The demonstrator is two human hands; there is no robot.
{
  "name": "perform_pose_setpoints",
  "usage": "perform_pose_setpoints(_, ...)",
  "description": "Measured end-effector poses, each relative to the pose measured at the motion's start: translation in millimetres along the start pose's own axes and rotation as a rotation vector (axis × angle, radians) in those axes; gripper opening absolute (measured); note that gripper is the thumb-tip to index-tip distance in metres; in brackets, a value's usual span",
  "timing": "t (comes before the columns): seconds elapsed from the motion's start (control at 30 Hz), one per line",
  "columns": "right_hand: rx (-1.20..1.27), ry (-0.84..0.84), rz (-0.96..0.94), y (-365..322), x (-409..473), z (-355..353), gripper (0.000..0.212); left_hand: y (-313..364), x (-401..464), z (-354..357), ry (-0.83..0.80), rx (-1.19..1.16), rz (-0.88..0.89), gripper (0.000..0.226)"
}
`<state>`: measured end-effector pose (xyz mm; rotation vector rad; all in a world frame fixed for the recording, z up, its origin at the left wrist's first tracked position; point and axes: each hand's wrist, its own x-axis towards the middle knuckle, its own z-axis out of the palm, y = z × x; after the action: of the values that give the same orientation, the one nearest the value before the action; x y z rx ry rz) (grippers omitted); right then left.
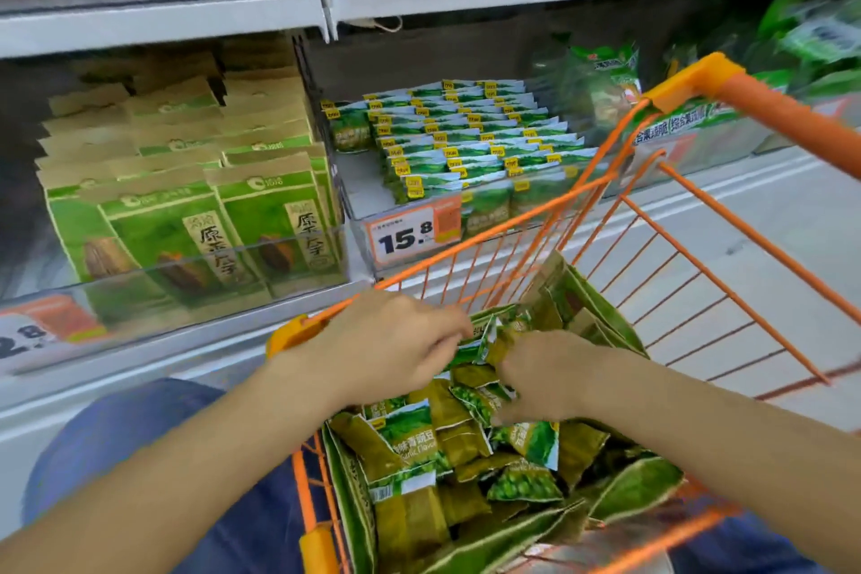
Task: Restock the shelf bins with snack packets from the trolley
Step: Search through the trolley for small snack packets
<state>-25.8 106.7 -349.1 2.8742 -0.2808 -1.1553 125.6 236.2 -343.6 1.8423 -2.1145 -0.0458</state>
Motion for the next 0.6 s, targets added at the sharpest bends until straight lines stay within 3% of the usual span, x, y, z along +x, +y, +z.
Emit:
perform_pose_setpoints(0.13,-0.118,-0.099,0.013,-25.5,11.4,6.1,0.059,-5.7,-0.6,5.5,-0.01,0.011,-0.038,0.032)
perform_pose_setpoints(0.3,-0.097,0.024,0.001,-26.3,10.5,-5.0,0.041,-4.8,-1.4,-1.4,-0.052,-0.108,-0.122,0.026)
perform_pose_setpoints(0.4,-0.022,0.152,-0.027,-5.1,-3.1,-13.8,0.03,-9.6,-3.8,0.6,-0.302,-0.185,-0.338,0.037)
perform_pose_setpoints(0.47,0.029,0.319,-0.061,7.8,-17.2,-13.1,0.028,-6.1,-2.2,-4.8,-0.479,-0.217,-0.422,0.055)
perform_pose_setpoints(0.5,0.026,0.494,-0.093,13.0,-25.3,-11.8,0.03,-4.3,-0.6,-8.5,-0.5,-0.323,-0.467,0.058)
perform_pose_setpoints(0.6,0.06,1.033,-0.291,29.4,-44.3,-3.6,0.035,0.3,7.8,-22.7,-0.423,-0.992,-0.672,0.062)
